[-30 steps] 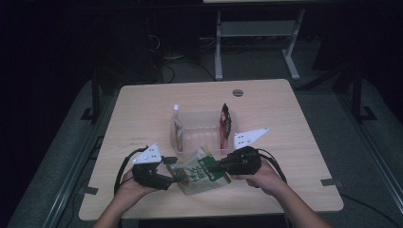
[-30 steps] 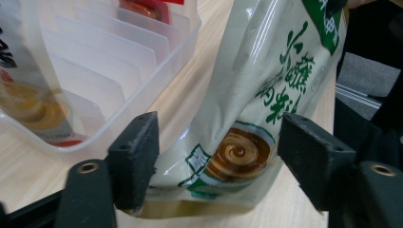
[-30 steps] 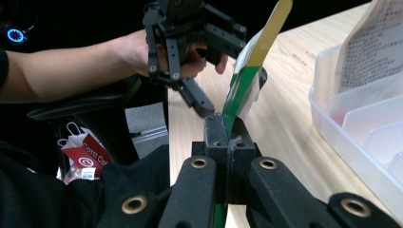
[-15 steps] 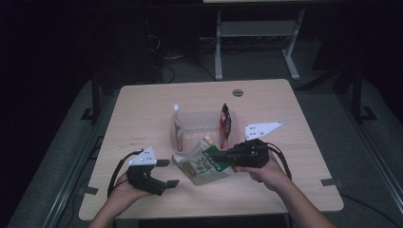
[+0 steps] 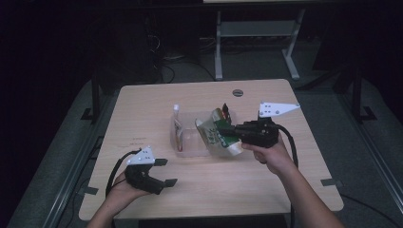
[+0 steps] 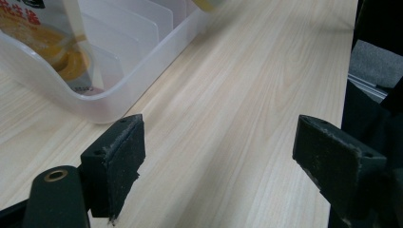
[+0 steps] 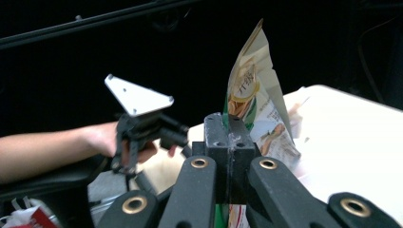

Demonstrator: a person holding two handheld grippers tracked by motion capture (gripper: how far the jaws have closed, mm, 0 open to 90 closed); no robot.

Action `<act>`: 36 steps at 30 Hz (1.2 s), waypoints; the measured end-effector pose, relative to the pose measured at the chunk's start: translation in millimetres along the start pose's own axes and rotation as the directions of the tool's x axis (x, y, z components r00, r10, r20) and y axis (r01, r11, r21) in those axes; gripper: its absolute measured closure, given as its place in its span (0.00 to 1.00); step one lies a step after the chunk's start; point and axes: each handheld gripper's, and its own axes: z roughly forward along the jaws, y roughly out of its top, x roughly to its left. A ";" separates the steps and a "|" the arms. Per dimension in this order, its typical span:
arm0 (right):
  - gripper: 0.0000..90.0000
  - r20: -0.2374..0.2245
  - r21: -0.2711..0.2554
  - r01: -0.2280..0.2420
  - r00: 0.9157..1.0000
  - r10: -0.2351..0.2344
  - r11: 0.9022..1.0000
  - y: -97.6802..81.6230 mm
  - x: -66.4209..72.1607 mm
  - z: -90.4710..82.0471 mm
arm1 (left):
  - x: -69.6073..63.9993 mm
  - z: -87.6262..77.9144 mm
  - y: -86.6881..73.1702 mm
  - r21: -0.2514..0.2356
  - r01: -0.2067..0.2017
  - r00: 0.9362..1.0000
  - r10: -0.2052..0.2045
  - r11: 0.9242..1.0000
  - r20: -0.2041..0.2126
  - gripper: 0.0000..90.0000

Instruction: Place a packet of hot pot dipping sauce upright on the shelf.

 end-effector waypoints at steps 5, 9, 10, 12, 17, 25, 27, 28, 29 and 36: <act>1.00 0.047 0.001 0.011 0.999 -0.011 1.000 12.1 -11.3 8.2 | 2.0 1.3 -1.3 -0.001 -0.009 1.000 0.009 1.000 -0.001 0.19; 1.00 0.078 -0.003 0.001 0.997 -0.001 1.000 18.1 -21.4 18.7 | 2.7 1.5 -2.0 0.008 -0.004 1.000 0.004 1.000 -0.002 0.19; 1.00 0.084 -0.001 0.002 0.996 -0.002 1.000 19.2 -23.8 20.8 | 3.0 1.4 -2.3 0.012 -0.004 1.000 0.004 1.000 -0.001 0.19; 1.00 0.097 -0.006 0.000 0.995 0.000 1.000 20.6 -28.5 25.4 | 3.5 1.7 -2.7 0.011 -0.004 1.000 0.004 1.000 0.000 0.19; 1.00 0.128 0.012 -0.013 0.992 0.012 1.000 18.3 -37.5 35.8 | 4.0 2.5 -3.3 0.021 -0.004 1.000 0.004 1.000 0.004 0.19; 1.00 0.155 0.056 -0.037 0.988 0.028 0.998 6.0 -46.2 46.2 | 3.0 5.6 -3.9 0.033 -0.001 1.000 0.001 0.999 0.012 0.18; 1.00 0.165 0.069 -0.045 0.986 0.033 0.997 2.5 -48.3 48.3 | 2.8 6.3 -4.2 0.036 0.001 1.000 -0.001 0.999 0.015 0.18; 1.00 0.172 0.080 -0.044 0.985 0.030 0.996 0.8 -49.3 49.3 | 2.4 6.7 -4.3 0.037 0.005 1.000 -0.005 0.999 0.016 0.18; 0.99 0.177 0.088 -0.052 0.984 0.036 0.995 -0.9 -50.1 50.4 | 2.2 7.3 -4.4 0.036 0.005 1.000 -0.006 0.999 0.017 0.18; 0.84 0.206 0.146 -0.035 0.979 0.004 0.989 -5.7 -48.9 57.1 | 2.1 9.6 -4.8 0.051 -0.002 1.000 0.001 0.999 0.021 0.18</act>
